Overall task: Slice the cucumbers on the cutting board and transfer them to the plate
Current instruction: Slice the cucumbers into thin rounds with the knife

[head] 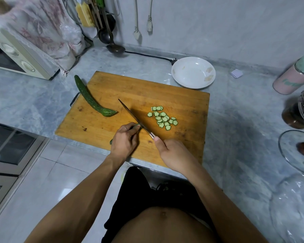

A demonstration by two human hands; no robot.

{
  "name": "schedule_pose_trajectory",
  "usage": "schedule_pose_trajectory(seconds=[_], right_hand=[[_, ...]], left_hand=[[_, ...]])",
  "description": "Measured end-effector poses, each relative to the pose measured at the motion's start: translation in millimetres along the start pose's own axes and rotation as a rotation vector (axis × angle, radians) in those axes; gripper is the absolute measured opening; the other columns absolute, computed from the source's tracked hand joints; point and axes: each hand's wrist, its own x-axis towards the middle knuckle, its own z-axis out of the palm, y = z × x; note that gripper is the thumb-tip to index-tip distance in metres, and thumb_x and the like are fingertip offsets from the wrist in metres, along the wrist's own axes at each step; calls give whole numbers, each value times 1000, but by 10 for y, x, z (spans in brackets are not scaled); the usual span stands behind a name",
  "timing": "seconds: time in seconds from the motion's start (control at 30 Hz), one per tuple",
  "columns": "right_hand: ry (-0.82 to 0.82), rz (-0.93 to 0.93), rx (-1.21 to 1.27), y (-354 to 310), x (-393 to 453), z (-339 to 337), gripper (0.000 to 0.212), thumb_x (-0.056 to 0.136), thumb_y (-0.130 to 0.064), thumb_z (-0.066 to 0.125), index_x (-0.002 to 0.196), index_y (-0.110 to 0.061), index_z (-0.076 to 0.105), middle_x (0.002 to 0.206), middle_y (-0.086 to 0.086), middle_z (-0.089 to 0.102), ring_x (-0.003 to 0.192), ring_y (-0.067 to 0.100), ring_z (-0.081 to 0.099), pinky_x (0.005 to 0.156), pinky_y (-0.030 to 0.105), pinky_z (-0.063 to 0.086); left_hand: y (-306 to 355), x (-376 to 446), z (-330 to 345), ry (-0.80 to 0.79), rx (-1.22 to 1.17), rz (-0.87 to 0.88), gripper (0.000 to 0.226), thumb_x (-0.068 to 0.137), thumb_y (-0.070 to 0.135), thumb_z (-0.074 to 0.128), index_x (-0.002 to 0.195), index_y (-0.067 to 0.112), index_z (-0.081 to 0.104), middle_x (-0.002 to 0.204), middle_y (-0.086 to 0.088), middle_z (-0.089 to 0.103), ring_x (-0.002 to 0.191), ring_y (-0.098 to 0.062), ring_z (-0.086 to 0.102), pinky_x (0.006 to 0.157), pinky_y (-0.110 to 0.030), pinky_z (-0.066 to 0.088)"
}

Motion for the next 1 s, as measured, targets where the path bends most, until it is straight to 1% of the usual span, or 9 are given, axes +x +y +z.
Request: schedule_pose_trajectory(seconds=[0.27, 0.33, 0.37, 0.4, 0.5, 0.63, 0.77, 0.9, 1.0], right_hand=[[-18, 18, 11, -40, 103, 29, 66, 104, -55, 23, 61, -12, 49, 59, 2, 45, 57, 18, 47, 56, 34, 36], [-27, 37, 14, -68, 174, 59, 70, 103, -56, 22, 80, -8, 68, 64, 4, 52, 66, 19, 55, 64, 36, 45], [-29, 49, 13, -79, 217, 82, 71, 103, -57, 21, 88, -7, 70, 68, 5, 55, 69, 20, 57, 67, 37, 48], [-28, 56, 13, -82, 258, 112, 71, 103, -57, 21, 86, -7, 69, 69, 6, 55, 69, 21, 57, 64, 36, 47], [-1, 52, 13, -64, 318, 191, 64, 103, -55, 24, 62, -12, 49, 65, 5, 46, 59, 18, 44, 52, 32, 31], [15, 72, 56, -29, 332, 193, 72, 103, -57, 22, 82, -5, 68, 75, 8, 64, 72, 24, 60, 66, 37, 50], [44, 99, 95, 53, 326, 92, 66, 102, -58, 21, 64, -13, 50, 59, 4, 50, 53, 23, 50, 58, 31, 41], [73, 138, 148, 120, 277, -5, 66, 102, -58, 22, 61, -14, 48, 51, 3, 49, 45, 22, 48, 53, 31, 43], [71, 114, 125, 113, 228, -66, 65, 103, -56, 23, 61, -14, 49, 48, -1, 48, 39, 16, 47, 52, 30, 43]], left_hand=[[-11, 6, -14, -24, -4, 9, 35, 82, 10, 54, 112, 5, 71, 118, -13, 66, 104, -32, 61, 81, -36, 55], [-13, 3, -19, -25, -8, 9, 36, 80, 9, 54, 112, 5, 71, 118, -14, 67, 104, -31, 61, 82, -35, 53], [-7, 1, -21, -25, -9, 8, 36, 80, 8, 54, 111, 5, 72, 117, -13, 67, 103, -31, 61, 81, -34, 53], [-4, -1, -16, -25, -10, 9, 36, 79, 7, 54, 110, 5, 72, 117, -13, 67, 102, -31, 61, 80, -34, 53], [2, -24, 2, -22, -19, 10, 36, 77, 5, 55, 109, 5, 73, 115, -14, 68, 100, -32, 62, 78, -35, 53], [-6, -3, -19, -11, -44, -24, 37, 79, 7, 54, 112, 8, 72, 117, -10, 68, 102, -29, 62, 84, -32, 53], [20, 3, -41, -31, -51, -34, 36, 81, 8, 54, 113, 11, 72, 117, -6, 68, 102, -28, 63, 86, -29, 51], [27, -2, -44, 6, -28, -80, 30, 84, 7, 62, 111, 14, 73, 115, -3, 70, 102, -25, 63, 85, -30, 53], [107, 39, -32, 31, -33, -75, 24, 85, 6, 67, 108, 11, 73, 110, -2, 72, 100, -23, 65, 85, -25, 49]])
